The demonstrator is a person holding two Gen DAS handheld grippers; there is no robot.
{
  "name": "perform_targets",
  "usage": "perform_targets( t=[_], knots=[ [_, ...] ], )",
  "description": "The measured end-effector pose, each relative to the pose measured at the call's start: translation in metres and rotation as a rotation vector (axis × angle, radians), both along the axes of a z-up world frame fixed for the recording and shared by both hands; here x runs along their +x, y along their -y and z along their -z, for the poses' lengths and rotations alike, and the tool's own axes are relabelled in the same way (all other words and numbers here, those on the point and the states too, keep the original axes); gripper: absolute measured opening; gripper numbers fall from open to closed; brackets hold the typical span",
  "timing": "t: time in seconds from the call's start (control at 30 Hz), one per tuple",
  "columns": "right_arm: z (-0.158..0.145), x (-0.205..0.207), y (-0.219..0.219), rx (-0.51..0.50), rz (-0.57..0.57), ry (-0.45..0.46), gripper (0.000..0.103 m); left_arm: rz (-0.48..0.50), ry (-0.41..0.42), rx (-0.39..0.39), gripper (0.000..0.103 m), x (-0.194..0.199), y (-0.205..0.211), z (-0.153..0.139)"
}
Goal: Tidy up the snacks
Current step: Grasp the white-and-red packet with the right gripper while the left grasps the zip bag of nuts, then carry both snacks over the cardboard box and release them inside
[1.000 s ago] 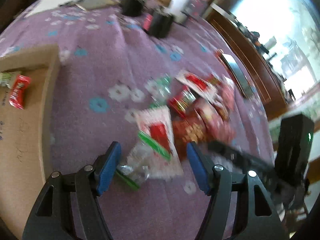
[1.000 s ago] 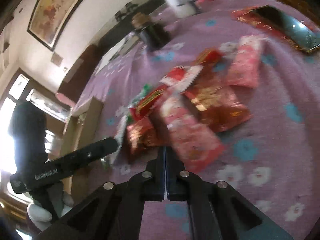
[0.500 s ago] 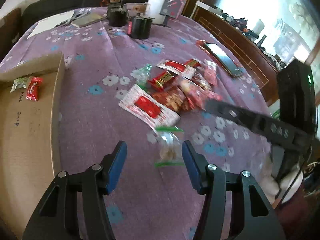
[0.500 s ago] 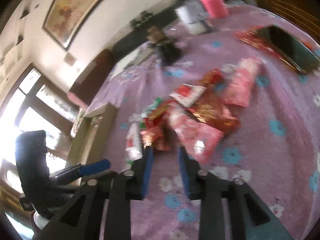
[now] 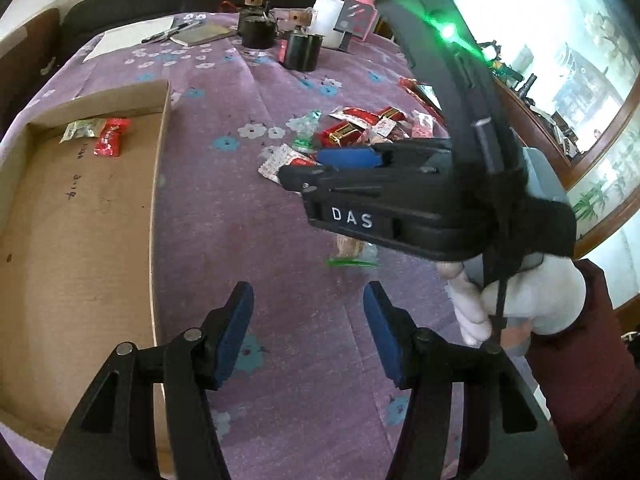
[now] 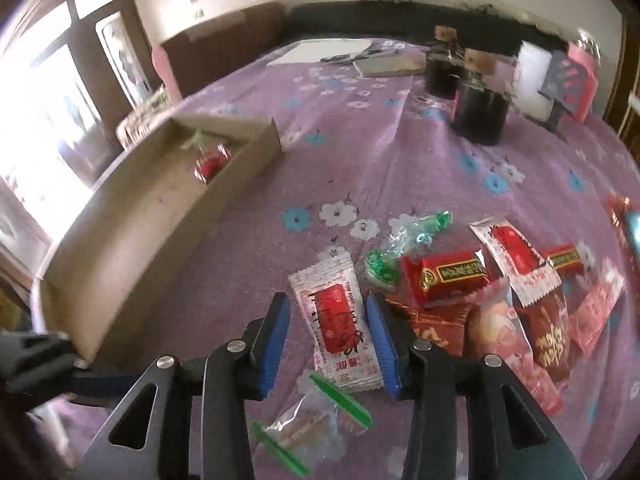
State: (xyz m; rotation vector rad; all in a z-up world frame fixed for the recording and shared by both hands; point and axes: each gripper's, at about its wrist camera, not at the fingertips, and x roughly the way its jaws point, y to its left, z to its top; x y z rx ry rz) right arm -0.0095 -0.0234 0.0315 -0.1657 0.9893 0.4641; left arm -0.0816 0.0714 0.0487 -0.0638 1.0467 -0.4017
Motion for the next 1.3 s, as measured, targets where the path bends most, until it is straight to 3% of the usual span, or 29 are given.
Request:
perform_targets(
  t=[0.03,0.2,0.37,0.47,0.6,0.63,0.73,0.9,1.1,1.3],
  knots=[
    [0.001,-0.001,0.0,-0.01,0.007,0.004,0.025,0.006,0.006,0.005,0.056,0.0,0.002,0.0],
    [-0.003,-0.007,0.026,0.035,0.088,-0.01,0.024,0.047,0.031,0.023,0.056,0.003,0.023,0.001],
    [-0.024,-0.013,0.076,0.217,0.202,-0.008,0.024,0.066,0.022,0.039,0.056,0.019,0.053,0.012],
    [-0.035,-0.019,0.1,0.301,0.241,0.004,0.024,0.077,0.045,0.086,0.056,0.027,0.071,0.02],
    [-0.043,-0.027,0.115,0.331,0.261,0.017,0.024,0.124,0.083,0.15,0.056,0.024,0.086,0.026],
    [-0.043,-0.029,0.118,0.335,0.263,0.017,0.024,0.132,0.101,0.169,0.043,0.02,0.088,0.026],
    [-0.044,-0.033,0.125,0.347,0.268,0.019,0.024,0.142,0.105,0.165,0.037,0.013,0.087,0.023],
    [-0.041,-0.038,0.128,0.369,0.283,0.016,0.024,0.107,0.112,0.092,0.036,0.008,0.071,0.011],
    [-0.046,-0.042,0.119,0.405,0.264,0.007,0.024,0.025,0.125,-0.028,0.036,0.006,0.026,-0.024],
    [-0.065,-0.041,0.078,0.415,0.18,0.013,0.023,-0.145,0.165,0.065,0.037,0.025,-0.051,-0.043]
  ],
)
